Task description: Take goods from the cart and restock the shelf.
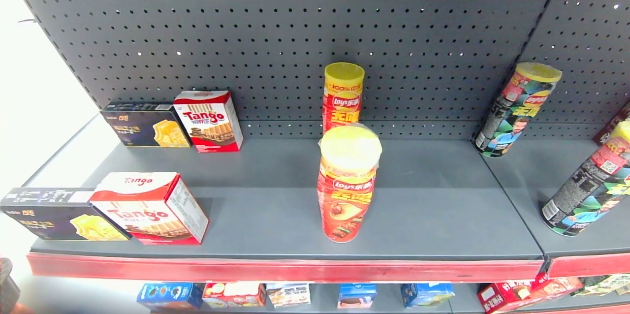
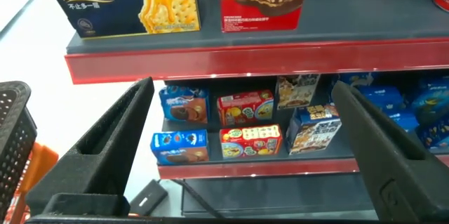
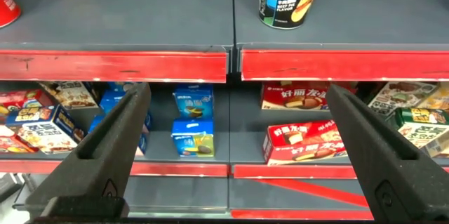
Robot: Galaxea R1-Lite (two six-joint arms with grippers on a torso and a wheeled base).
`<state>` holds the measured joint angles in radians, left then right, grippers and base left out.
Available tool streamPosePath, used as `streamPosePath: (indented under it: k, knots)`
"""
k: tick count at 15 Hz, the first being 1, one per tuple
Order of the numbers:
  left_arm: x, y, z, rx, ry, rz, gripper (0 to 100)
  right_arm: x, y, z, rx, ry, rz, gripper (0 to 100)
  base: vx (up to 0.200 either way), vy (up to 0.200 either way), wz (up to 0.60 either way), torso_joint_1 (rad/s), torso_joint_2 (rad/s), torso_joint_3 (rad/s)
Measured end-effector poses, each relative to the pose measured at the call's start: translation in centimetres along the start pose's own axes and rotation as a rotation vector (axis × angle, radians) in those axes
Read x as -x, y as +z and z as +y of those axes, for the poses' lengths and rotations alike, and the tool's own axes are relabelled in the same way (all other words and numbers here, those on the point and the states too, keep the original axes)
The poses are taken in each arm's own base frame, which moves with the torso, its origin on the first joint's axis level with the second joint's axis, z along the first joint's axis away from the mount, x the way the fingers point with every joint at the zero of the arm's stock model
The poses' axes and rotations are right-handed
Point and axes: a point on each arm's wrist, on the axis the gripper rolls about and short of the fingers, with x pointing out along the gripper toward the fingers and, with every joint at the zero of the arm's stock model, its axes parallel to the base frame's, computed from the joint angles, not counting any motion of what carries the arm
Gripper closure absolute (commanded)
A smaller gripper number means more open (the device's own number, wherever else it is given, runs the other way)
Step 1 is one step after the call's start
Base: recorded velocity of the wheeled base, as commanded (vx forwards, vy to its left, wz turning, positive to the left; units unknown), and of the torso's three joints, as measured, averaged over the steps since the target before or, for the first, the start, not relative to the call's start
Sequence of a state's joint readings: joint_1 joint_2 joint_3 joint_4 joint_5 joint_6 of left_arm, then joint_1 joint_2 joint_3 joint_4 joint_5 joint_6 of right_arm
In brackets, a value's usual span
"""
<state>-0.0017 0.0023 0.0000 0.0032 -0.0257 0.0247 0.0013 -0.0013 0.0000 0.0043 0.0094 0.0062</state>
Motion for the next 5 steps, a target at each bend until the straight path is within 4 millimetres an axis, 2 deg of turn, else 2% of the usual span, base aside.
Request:
streamPosePath:
  k: [5]
  knots:
    - [0.00, 0.00, 0.00, 0.000, 0.000, 0.000, 0, 0.00, 0.00, 0.00, 0.000, 0.000, 0.000, 0, 0.000, 0.000, 0.00, 0.000, 0.00, 0.000]
